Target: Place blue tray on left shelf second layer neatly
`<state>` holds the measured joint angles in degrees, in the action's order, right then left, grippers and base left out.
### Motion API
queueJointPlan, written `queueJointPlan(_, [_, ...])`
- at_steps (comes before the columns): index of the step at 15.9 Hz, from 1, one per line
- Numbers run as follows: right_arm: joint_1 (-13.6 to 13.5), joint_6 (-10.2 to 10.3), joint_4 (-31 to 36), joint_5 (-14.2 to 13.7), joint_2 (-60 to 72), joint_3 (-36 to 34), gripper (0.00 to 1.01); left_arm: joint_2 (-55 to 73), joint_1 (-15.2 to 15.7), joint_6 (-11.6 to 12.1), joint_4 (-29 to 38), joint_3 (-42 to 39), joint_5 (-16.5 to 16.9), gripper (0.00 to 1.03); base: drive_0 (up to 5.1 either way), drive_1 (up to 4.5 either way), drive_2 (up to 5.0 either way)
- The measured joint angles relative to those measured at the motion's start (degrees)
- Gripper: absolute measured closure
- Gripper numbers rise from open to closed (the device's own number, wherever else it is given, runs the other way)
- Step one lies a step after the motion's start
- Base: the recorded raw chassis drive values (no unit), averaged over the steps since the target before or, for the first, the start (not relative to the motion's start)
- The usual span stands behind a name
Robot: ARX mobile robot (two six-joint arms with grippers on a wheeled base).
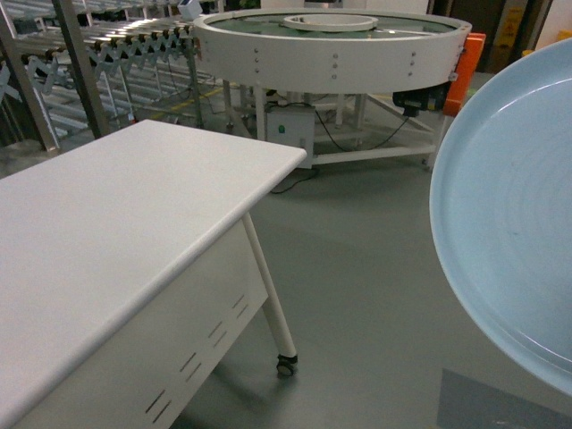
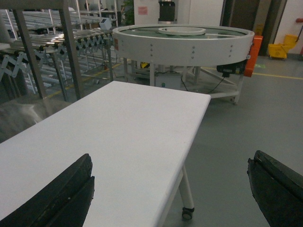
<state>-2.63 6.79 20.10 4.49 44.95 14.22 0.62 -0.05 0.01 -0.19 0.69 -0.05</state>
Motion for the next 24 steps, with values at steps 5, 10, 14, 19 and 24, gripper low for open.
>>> queueJointPlan(5, [0.00, 0.00, 0.00, 0.00, 0.04, 0.00, 0.99, 0.00, 0.00, 0.00, -0.02, 0.00, 0.00, 0.05, 2.5, 2.21, -5.1])
queueJointPlan(10, [0.02, -0.02, 0.09, -0.04, 0.07, -0.07, 0.99, 0.00, 0.00, 0.00, 0.04, 0.00, 0.02, 0.05, 2.4, 2.38, -5.1])
queueJointPlan(14, [0.00, -0.02, 0.11, 0.04, 0.00, -0.07, 0.99, 0.00, 0.00, 0.00, -0.02, 0.00, 0.00, 0.05, 2.3, 2.31, -5.2])
queueJointPlan(19, [0.02, -0.02, -0.07, -0.09, 0.04, -0.07, 0.99, 0.00, 0.04, 0.00, 0.15, 0.00, 0.02, 0.05, 1.4, 2.92, -4.6])
queueJointPlan(24, [0.00, -0.02, 0.00, 0.00, 0.09, -0.07, 0.99, 0.00, 0.04, 0.00, 0.02, 0.00, 0.02, 0.05, 0.2, 3.94, -3.6])
